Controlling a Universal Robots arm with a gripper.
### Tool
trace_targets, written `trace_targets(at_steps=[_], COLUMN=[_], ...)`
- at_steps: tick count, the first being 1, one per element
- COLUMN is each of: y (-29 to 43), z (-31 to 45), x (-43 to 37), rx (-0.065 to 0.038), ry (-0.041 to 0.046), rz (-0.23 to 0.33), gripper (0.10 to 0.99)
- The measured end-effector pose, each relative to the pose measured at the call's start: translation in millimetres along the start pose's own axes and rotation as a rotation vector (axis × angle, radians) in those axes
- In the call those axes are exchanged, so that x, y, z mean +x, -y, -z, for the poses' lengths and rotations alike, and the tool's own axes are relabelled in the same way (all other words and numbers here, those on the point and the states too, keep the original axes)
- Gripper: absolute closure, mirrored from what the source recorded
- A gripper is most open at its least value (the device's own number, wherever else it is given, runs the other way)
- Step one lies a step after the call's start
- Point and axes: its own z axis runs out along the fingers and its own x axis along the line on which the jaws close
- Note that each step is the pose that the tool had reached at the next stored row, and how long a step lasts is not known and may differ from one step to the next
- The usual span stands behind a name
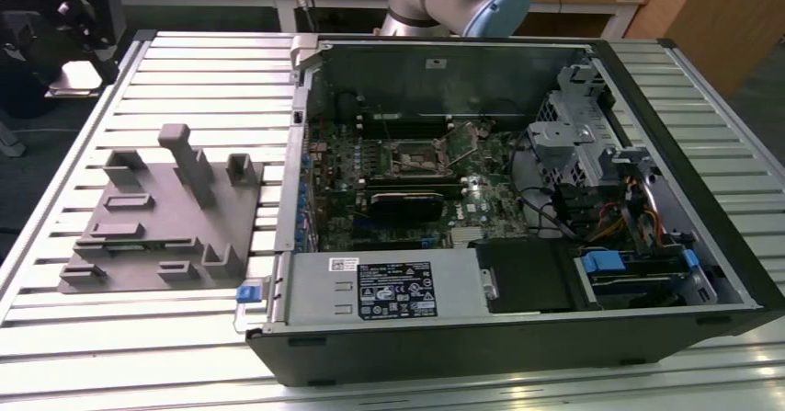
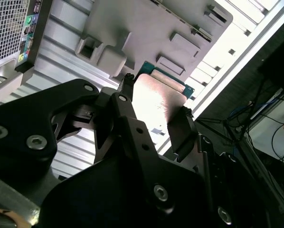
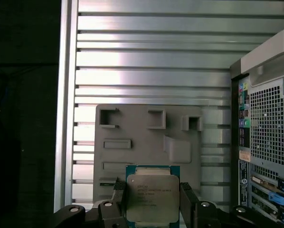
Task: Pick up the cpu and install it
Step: 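Pick up the cpu and move it towards the insertion slot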
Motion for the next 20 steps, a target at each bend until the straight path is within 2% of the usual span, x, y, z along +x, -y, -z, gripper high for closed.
trace_targets(at_steps=[20], y=[0.0], z=[0.1], x=[-24.2], rx=[0.000], ry=[0.0000], rz=[0.000], gripper=[0.549])
